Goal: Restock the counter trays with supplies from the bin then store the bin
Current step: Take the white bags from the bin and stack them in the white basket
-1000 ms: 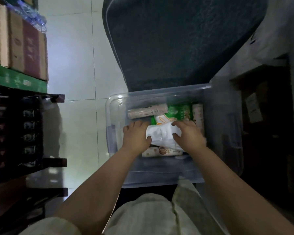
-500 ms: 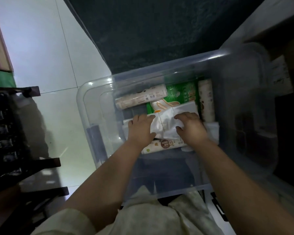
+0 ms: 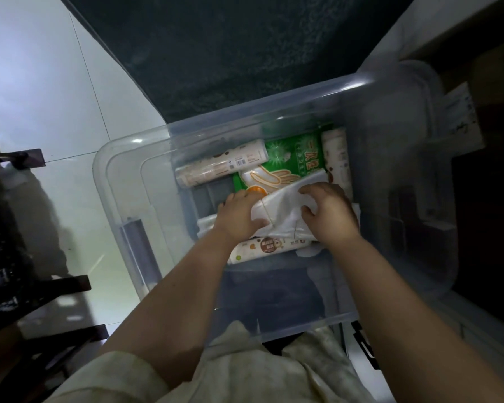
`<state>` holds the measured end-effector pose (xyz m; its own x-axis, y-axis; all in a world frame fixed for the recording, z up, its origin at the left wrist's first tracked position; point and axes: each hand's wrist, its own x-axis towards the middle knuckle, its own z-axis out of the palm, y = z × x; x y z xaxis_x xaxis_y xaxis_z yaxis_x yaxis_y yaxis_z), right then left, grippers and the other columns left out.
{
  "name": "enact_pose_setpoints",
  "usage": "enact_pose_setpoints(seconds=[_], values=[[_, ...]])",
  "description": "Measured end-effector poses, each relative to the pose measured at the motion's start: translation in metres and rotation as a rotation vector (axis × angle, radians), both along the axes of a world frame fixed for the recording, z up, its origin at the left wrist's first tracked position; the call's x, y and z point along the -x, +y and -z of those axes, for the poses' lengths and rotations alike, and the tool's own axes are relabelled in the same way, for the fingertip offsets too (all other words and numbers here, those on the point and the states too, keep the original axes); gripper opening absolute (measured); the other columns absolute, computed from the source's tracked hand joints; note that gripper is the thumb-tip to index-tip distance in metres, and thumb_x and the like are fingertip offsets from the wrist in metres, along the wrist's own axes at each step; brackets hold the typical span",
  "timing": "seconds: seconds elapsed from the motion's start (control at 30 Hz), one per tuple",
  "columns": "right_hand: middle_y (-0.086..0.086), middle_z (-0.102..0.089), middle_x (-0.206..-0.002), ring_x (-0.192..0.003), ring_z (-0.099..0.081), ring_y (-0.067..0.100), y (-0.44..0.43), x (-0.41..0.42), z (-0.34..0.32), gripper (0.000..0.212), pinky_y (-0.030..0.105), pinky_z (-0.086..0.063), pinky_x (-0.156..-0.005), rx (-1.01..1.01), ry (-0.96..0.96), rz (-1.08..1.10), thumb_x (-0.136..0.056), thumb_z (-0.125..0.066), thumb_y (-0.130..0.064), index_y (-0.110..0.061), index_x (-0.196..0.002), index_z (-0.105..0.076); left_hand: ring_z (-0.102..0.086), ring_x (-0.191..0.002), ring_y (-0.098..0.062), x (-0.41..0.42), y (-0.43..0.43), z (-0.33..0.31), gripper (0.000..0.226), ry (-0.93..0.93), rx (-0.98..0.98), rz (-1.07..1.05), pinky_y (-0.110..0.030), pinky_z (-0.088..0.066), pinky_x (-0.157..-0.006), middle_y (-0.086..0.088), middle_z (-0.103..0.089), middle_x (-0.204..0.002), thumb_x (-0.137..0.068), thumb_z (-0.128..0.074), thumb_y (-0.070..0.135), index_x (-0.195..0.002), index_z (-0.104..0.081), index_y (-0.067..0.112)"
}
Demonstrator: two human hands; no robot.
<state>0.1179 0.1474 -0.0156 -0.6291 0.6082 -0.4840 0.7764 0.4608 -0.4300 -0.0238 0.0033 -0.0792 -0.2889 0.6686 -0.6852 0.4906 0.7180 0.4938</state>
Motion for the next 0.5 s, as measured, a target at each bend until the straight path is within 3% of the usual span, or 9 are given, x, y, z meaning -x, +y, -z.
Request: enact_pose_setpoints(seconds=[0.13,0.27,0.4,0.5], values=[[0.011,-0.065,-0.108,-0.106,-0.053,0.032,0.005,-0.009,-0.009,0.034,0.039,-0.047,-0.092,-0.032,0.020,0.005,-0.075,-0.066,-0.004,-0.012,-0.108,-0.067,-0.053,-0.114,-0.025,-0.012,0.008,-0.009,0.043,-0.062,-0.073,0.031,-0.037,-0.042,-0.093,-0.003,-0.061,-0.124,-0.081,-0.071,0.023,-0.123,-0.059,0.024],[0.012,-0.063,-0.102,-0.099,-0.054,0.035,0.008,-0.016,-0.014,0.032,0.044,-0.049,-0.086,-0.049,0.067,0.028,-0.073,-0.064,-0.003,-0.012,-0.104,-0.066,-0.057,-0.109,-0.024,-0.005,0.014,-0.015,0.042,-0.253,0.015,0.054,-0.029,-0.044,-0.088,-0.004,-0.066,-0.117,-0.078,-0.074,0.015,-0.118,-0.063,0.023],[0.010,-0.064,-0.103,-0.099,-0.054,0.034,0.011,-0.016,-0.017,0.034,0.045,-0.049,-0.085,-0.056,0.023,0.040,-0.070,-0.067,-0.006,-0.014,-0.104,-0.066,-0.058,-0.103,-0.024,-0.016,0.025,-0.020,0.043,-0.160,0.003,0.291,-0.039,-0.049,-0.083,-0.001,-0.066,-0.112,-0.071,-0.074,0.015,-0.111,-0.063,0.027],[0.010,-0.065,-0.102,-0.099,-0.055,0.035,0.013,-0.014,-0.015,0.033,0.044,-0.049,-0.083,-0.065,-0.022,0.015,-0.069,-0.070,-0.007,-0.013,-0.102,-0.067,-0.044,-0.118,-0.029,-0.029,0.036,-0.013,0.052,-0.116,-0.029,0.302,-0.040,-0.042,-0.093,-0.005,-0.051,-0.130,-0.071,-0.074,0.020,-0.121,-0.060,0.024]])
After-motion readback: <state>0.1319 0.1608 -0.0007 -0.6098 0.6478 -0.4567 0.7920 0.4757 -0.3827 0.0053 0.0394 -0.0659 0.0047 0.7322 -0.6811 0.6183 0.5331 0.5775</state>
